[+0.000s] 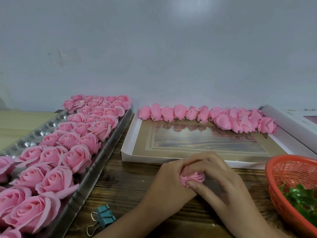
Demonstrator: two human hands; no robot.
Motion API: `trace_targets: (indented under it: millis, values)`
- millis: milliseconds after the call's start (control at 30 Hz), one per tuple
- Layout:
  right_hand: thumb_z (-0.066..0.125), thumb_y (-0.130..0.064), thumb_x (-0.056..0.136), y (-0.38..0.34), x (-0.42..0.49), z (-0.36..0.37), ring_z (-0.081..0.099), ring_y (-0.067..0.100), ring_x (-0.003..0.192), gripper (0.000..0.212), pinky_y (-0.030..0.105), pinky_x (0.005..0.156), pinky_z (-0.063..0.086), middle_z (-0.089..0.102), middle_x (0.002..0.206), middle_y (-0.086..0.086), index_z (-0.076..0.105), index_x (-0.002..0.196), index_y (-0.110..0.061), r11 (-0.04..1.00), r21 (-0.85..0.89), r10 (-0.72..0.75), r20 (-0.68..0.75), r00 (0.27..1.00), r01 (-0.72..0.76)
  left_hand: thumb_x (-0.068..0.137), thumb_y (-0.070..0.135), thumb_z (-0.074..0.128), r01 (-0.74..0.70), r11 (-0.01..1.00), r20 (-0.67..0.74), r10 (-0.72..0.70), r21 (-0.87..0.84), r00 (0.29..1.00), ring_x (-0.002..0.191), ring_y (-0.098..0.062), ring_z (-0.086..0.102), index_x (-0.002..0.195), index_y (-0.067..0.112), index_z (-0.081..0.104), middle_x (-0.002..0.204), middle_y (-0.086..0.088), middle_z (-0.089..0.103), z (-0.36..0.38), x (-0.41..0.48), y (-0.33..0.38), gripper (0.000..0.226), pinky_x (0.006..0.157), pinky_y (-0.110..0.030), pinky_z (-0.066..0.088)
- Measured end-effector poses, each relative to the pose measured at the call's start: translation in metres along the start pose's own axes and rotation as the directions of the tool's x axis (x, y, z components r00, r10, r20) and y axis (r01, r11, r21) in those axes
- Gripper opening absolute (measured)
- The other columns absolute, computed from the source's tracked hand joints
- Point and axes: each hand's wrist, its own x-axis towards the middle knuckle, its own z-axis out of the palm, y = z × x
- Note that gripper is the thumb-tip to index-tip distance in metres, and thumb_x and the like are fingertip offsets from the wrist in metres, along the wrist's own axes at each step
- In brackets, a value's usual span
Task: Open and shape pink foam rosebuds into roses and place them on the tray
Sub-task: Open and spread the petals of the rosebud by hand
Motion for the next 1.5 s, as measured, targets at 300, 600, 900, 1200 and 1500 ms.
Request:
trace_targets:
  millis: [300, 600, 900, 1200, 1500]
  values:
    - [0.072, -0.052, 0.067, 0.002, -0.004, 0.003, 0.057, 0.012, 0.088, 0.039, 0.013, 0.071, 0.041, 0.058, 0.096, -0.008, 0.055, 0.099, -0.040, 0.981, 0.021, 0.195, -0.082, 0.977, -0.193, 0.073, 0.037, 0.067, -0.057, 0.996, -0.125, 0.065, 0.070, 0.990, 0.061, 0.002, 0.054, 0.075, 0.040, 0.050, 0.070, 0.021, 0.060, -0.002, -0.006, 0.006, 0.016, 0.054, -0.009, 0.038]
    - [0.073, -0.047, 0.066, 0.000, -0.004, 0.003, 0.061, 0.010, 0.087, 0.037, 0.015, 0.075, 0.046, 0.064, 0.095, -0.011, 0.057, 0.097, -0.035, 0.977, 0.083, 0.199, -0.043, 0.979, -0.194, 0.075, 0.024, 0.072, -0.019, 1.000, -0.136, 0.019, -0.002, 0.991, 0.068, -0.006, 0.065, 0.114, 0.045, 0.035, 0.077, 0.010, 0.069, -0.005, -0.009, 0.013, 0.057, 0.062, -0.023, 0.052]
    - [0.074, -0.036, 0.071, -0.004, -0.003, 0.002, 0.064, 0.007, 0.094, 0.040, 0.012, 0.082, 0.045, 0.066, 0.105, -0.016, 0.053, 0.104, -0.043, 0.977, 0.165, 0.145, -0.047, 0.988, -0.135, 0.073, 0.015, 0.070, -0.020, 1.000, -0.110, 0.021, 0.007, 0.994, 0.090, -0.001, 0.065, 0.114, 0.042, 0.037, 0.096, 0.017, 0.067, -0.003, -0.009, 0.008, 0.060, 0.078, -0.025, 0.053]
    - [0.079, -0.030, 0.075, -0.005, -0.001, 0.000, 0.066, 0.001, 0.100, 0.039, 0.007, 0.086, 0.043, 0.067, 0.103, -0.018, 0.054, 0.103, -0.036, 0.983, 0.163, 0.097, -0.054, 0.994, -0.087, 0.072, 0.031, 0.070, 0.007, 0.998, -0.071, -0.002, 0.066, 0.997, 0.073, -0.005, 0.062, 0.087, 0.026, 0.062, 0.078, 0.012, 0.065, -0.003, -0.005, 0.007, 0.017, 0.062, -0.015, 0.047]
    - [0.083, -0.037, 0.066, -0.003, -0.004, 0.001, 0.063, 0.011, 0.109, 0.056, 0.015, 0.091, 0.046, 0.064, 0.114, -0.012, 0.053, 0.113, -0.043, 0.982, 0.175, 0.096, -0.125, 0.987, -0.073, 0.073, 0.035, 0.076, -0.059, 0.996, -0.149, 0.069, 0.071, 0.986, 0.067, -0.002, 0.059, 0.075, 0.039, 0.056, 0.071, 0.018, 0.061, -0.006, -0.006, 0.011, 0.021, 0.059, -0.013, 0.043]
